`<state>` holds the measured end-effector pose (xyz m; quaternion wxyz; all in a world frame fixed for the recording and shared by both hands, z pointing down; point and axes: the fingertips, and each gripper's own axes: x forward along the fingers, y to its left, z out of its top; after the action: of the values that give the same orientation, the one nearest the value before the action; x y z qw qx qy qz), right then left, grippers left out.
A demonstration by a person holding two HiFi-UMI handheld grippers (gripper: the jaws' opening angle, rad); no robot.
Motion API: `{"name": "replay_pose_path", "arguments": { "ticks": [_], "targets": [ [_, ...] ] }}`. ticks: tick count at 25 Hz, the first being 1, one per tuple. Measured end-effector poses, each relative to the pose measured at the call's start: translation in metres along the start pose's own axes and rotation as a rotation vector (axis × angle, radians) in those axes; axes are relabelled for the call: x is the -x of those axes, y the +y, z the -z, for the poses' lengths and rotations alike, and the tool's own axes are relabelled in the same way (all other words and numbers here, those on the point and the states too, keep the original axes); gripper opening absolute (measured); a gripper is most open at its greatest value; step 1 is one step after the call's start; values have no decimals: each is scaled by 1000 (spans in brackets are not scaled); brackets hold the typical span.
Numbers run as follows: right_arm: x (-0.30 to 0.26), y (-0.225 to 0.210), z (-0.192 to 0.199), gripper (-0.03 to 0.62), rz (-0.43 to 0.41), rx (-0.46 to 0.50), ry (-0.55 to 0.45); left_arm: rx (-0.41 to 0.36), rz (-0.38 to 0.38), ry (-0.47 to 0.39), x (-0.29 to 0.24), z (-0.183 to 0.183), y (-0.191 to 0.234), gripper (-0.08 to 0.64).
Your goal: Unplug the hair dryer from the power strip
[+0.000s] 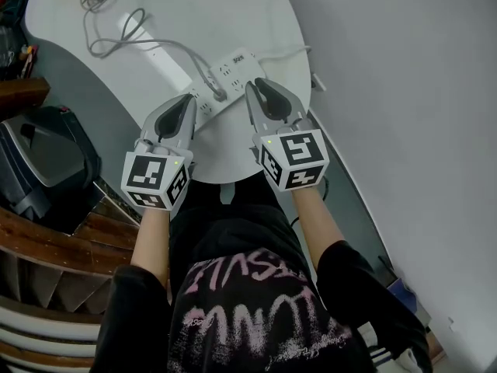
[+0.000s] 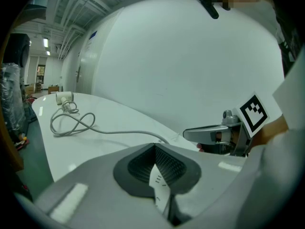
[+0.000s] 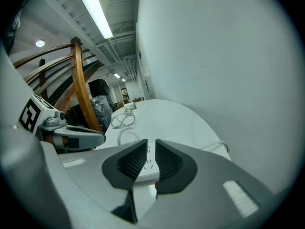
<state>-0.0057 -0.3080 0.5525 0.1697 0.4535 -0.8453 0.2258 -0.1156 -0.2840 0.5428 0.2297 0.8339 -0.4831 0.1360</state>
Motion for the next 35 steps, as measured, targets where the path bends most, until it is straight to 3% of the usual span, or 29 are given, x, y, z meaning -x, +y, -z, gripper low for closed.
{"name": "replay_pose_path", "arguments": {
  "ticks": [25, 35],
  "targets": [
    [-29, -1, 27, 74, -20, 34, 87, 15, 21, 37, -9, 16, 2, 0],
    [-33, 0, 34, 84, -11, 162, 174, 9, 31, 31, -8, 15, -2, 0]
  ]
}}
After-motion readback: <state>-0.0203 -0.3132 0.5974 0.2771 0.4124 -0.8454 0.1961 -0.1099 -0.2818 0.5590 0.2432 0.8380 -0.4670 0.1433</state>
